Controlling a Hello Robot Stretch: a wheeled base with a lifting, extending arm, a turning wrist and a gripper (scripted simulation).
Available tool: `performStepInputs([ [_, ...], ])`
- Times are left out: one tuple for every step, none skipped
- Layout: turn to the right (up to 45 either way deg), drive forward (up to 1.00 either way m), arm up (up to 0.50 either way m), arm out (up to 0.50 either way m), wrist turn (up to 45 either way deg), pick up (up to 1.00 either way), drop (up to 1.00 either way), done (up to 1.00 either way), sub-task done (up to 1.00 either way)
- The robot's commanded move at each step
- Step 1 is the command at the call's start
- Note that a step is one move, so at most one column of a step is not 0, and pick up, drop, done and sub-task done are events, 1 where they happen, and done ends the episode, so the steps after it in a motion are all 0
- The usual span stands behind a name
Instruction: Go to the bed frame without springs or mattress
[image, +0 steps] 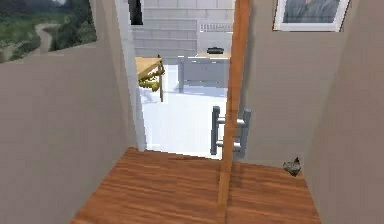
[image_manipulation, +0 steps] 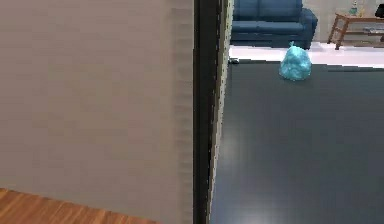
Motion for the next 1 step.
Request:
performStepInputs([
  [0.0, 0.50, 0.00, 0.00, 0.0, 0.00, 0.00, 0.00, 0.00],
])
